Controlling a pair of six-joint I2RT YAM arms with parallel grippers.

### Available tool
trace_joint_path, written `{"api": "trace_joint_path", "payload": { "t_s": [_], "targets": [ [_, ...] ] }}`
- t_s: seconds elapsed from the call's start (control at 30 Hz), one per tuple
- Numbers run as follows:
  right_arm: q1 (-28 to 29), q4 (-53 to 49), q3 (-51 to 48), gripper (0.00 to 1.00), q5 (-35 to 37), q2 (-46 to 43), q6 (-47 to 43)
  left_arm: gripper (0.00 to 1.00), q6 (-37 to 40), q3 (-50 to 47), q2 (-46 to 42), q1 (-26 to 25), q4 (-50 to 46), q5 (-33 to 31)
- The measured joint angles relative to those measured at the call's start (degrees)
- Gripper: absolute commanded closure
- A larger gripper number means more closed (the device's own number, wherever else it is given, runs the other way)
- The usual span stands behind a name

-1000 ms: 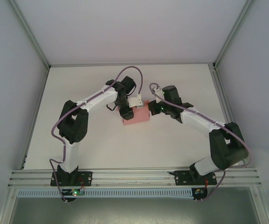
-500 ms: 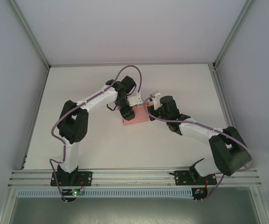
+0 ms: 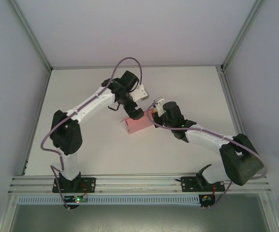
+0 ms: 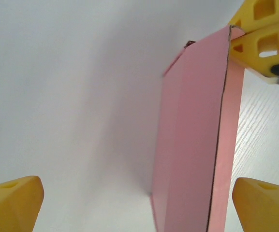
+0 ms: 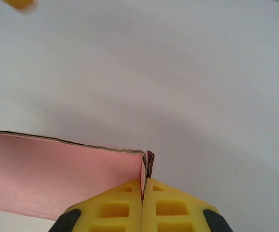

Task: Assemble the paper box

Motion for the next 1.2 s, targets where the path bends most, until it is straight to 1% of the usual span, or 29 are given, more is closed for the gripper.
{"api": "trace_joint_path", "payload": {
  "t_s": [0.07, 0.1, 0.2, 0.27, 0.3, 0.37, 0.43, 0.47, 0.53, 0.57, 0.6, 0.73, 0.8, 0.87, 0.97, 1.1, 1.2],
  "targets": [
    [0.35, -1.09, 1.38, 1.00, 0.79, 0.92, 0.72, 0.01, -2.82, -2.34, -3.87, 0.00, 0.35, -3.13],
    [0.48, -1.88, 2.14, 1.00, 1.03, 1.31, 1.11, 0.04, -4.46, -4.07, -5.97, 0.00, 0.44, -4.52],
    [1.07, -3.69, 3.32, 1.00, 2.12, 1.64, 1.57, 0.15, -9.20, -9.42, -10.99, -0.24, 0.39, -6.97],
    [1.36, -4.98, 3.98, 1.00, 2.56, 1.66, 1.97, 0.23, -12.22, -12.74, -13.33, -0.70, 0.31, -7.50],
    [1.46, -5.64, 4.31, 1.00, 2.75, 1.68, 2.03, 0.25, -13.64, -14.38, -14.21, -1.05, 0.22, -7.80],
    [1.60, -6.01, 4.42, 1.00, 2.75, 1.68, 2.16, 0.36, -16.00, -17.00, -15.04, -1.66, 0.24, -7.93],
    [1.73, -6.16, 4.44, 1.00, 2.78, 1.70, 2.16, 0.49, -17.94, -18.69, -14.84, -1.90, 0.17, -7.91],
    [1.84, -6.23, 4.46, 1.00, 2.80, 1.70, 2.14, 0.58, -18.95, -18.78, -14.34, -1.90, 0.11, -7.85],
    [1.95, -6.58, 4.63, 1.00, 2.78, 1.70, 2.10, 0.80, -20.65, -18.03, -12.92, -1.90, 0.02, -7.67],
    [1.95, -6.62, 4.63, 1.00, 2.80, 1.70, 1.92, 0.89, -21.38, -17.42, -12.07, -1.90, 0.02, -7.74],
    [1.95, -6.62, 4.63, 1.00, 2.80, 1.70, 1.92, 0.93, -21.86, -16.90, -11.41, -1.90, 0.00, -7.78],
    [1.95, -6.78, 4.63, 1.00, 3.85, 1.62, 1.88, 0.91, -23.65, -14.03, -9.44, -1.90, -1.27, -8.00],
    [1.95, -6.86, 4.52, 1.00, 4.22, 1.40, 1.88, 0.92, -24.30, -13.77, -9.18, -1.90, -1.53, -8.04],
    [1.99, -6.73, 4.17, 1.00, 4.20, 1.18, 1.88, 1.00, -24.92, -13.75, -9.05, -1.90, -1.84, -8.22],
    [2.47, -5.73, 3.32, 1.00, 4.46, 0.79, 1.64, 1.00, -26.86, -12.81, -8.37, -1.90, -2.64, -8.66],
    [3.96, -4.35, 2.01, 1.00, 8.11, 0.35, 1.01, 1.00, -33.51, -9.03, -5.73, -1.68, -4.87, -8.09],
    [5.49, -2.60, 0.52, 1.00, 12.24, -0.13, 0.85, 1.00, -39.80, -5.55, -3.02, -0.48, -7.28, -4.46]
  ]
}}
